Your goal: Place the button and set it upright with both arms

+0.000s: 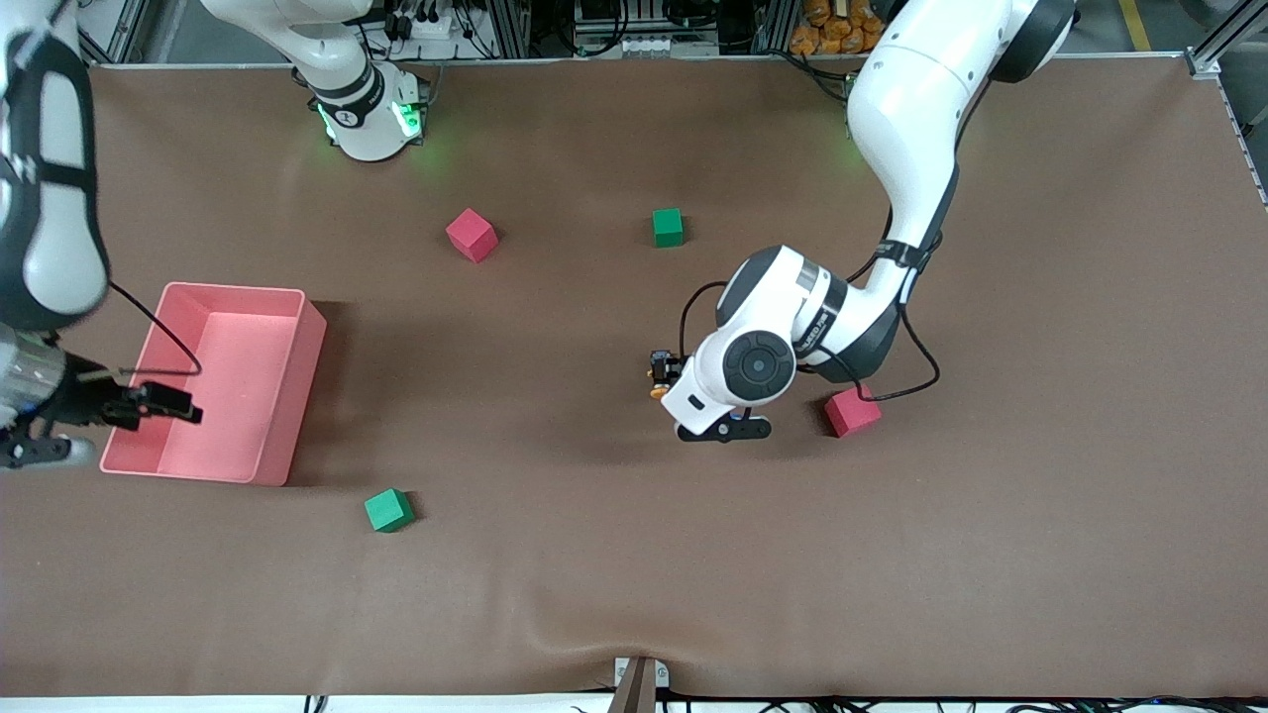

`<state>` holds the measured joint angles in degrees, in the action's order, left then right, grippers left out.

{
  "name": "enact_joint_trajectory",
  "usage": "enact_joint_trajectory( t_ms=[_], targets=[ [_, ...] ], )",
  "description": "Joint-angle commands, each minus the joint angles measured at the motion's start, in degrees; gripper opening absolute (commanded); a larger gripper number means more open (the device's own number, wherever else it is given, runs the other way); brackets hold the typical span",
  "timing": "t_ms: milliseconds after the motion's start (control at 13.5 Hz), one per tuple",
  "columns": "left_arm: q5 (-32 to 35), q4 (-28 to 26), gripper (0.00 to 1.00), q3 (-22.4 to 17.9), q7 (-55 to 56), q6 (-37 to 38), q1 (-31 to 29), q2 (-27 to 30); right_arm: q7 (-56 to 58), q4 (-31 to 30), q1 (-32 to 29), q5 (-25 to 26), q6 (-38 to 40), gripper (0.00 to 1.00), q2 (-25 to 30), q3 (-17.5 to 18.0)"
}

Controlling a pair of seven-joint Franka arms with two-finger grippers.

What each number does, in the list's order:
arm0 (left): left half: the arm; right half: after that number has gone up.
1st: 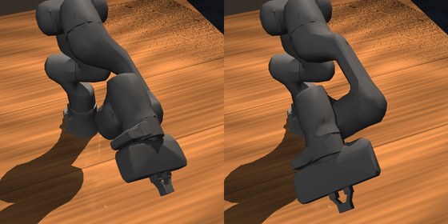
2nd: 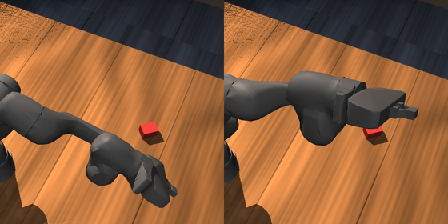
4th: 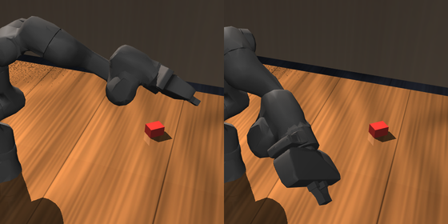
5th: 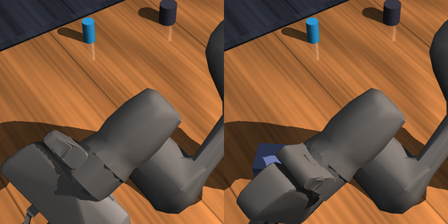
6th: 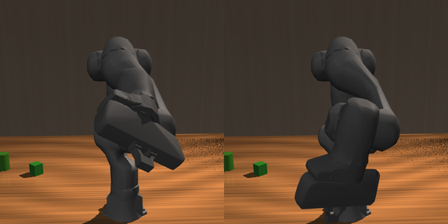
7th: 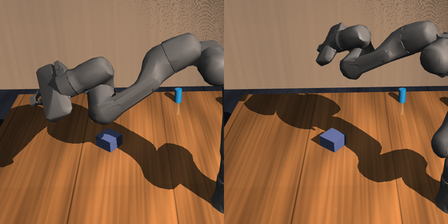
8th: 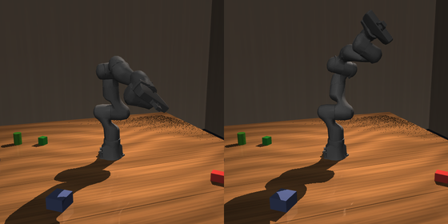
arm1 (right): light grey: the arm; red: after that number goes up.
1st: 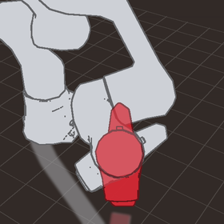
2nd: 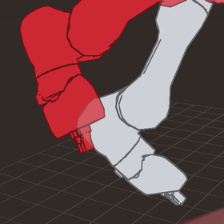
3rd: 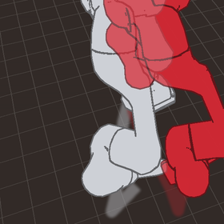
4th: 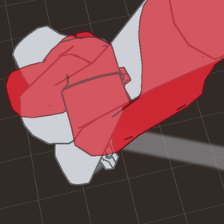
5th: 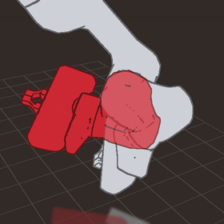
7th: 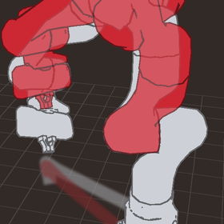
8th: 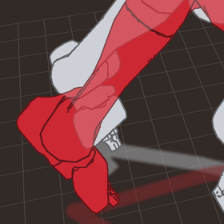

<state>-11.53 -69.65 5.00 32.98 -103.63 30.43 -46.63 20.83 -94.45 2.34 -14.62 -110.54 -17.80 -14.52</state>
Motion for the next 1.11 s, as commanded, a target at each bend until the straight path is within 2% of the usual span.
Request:
enact_joint_trajectory(
  t_ms=[0,296,519,593,741,963,1037],
  targets=[
    [-2.78,2.06,1.0,-0.25,-0.02,-0.61,0.24,-2.06,0.18,-3.38,1.69,0.03,5.92,1.0,7.85,0.81],
    [-4.28,1.97,1.0,-1.04,0.59,-4.2,3.4,-3.64,-2.8,-3.03,5.13,7.84,14.63,1.0,16.11,1.16],
    [-4.29,1.71,1.0,-1.05,1.65,-6.58,3.84,-5.22,-5.18,4.24,0.32,11.79,24.03,1.0,17.1,6.58],
    [-4.2,1.62,1.0,-1.13,1.82,-6.93,4.28,-5.49,-5.18,6.62,-1.88,12.68,26.58,1.0,17.1,8.26],
    [-4.2,1.62,1.0,-1.13,1.82,-8.94,4.63,-6.72,-5.27,9.88,-3.31,12.86,30.63,1.0,17.1,9.07],
    [-4.2,1.36,1.0,-1.13,2.44,-9.75,5.51,-7.6,-12.18,10.16,-3.48,12.86,32.41,1.0,19.2,9.68],
    [-4.2,1.35,1.0,-1.13,2.44,-9.75,5.69,-7.78,-13.61,10.16,-3.66,12.86,33.02,1.0,19.21,11.08]
  ],
)
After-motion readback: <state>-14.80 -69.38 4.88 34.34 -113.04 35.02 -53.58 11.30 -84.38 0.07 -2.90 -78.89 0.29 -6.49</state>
